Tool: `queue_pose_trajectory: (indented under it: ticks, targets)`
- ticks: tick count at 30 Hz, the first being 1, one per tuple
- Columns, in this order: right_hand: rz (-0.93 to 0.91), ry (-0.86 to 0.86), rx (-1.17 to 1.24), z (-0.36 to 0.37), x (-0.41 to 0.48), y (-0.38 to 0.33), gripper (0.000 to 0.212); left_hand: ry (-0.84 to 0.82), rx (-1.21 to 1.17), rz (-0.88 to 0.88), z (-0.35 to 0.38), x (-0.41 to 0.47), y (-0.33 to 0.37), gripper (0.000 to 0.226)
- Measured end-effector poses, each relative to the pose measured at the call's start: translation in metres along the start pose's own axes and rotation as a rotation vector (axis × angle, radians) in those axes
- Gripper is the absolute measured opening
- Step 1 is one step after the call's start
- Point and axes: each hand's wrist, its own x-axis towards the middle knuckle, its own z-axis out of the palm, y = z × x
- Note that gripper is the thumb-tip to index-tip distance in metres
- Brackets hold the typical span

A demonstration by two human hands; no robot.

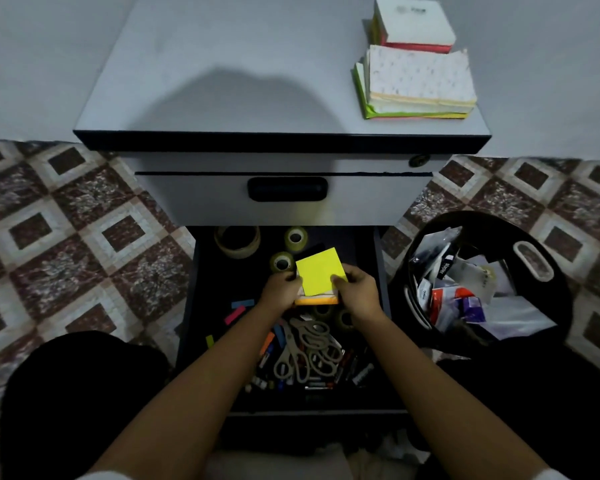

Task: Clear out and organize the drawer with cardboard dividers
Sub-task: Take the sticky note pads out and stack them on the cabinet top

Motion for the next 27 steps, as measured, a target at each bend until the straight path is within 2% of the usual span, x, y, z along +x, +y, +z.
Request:
queue_pose_trajectory:
  ticks: [2, 4, 9, 13, 17, 23, 27]
  targets:
    - [-0.036, 0.000, 0.004, -0.005, -0.008, -0.002, 0.024, -0.004, -0.159, -0.002, 0.000, -0.010, 0.006, 0.021]
    - [-0.090, -0.033, -0.097, -0.007, -0.015, -0.002, 0.024, 0.003, -0.273, 0.005, 0.004, -0.014, 0.010, 0.029]
    - [-0.163, -0.062, -0.290, -0.009, -0.034, -0.002, 0.024, 0.052, -0.371, 0.059, 0.012, -0.034, 0.023, 0.036]
    - [-0.193, 0.005, -0.195, -0.019, -0.052, -0.015, 0.027, 0.070, -0.328, 0.179, 0.006, -0.058, 0.038, 0.030]
    - [-0.243, 0.061, -0.051, -0.038, -0.064, -0.034, 0.022, 0.102, -0.178, 0.312, -0.008, -0.086, 0.057, 0.023]
    - [-0.357, -0.030, 0.049, -0.075, -0.091, -0.088, 0.012, 0.075, -0.150, 0.490, -0.028, -0.131, 0.097, 0.030]
    - [-0.457, -0.047, 0.072, -0.097, -0.106, -0.139, 0.014, 0.036, -0.135, 0.604, -0.044, -0.142, 0.139, 0.027]
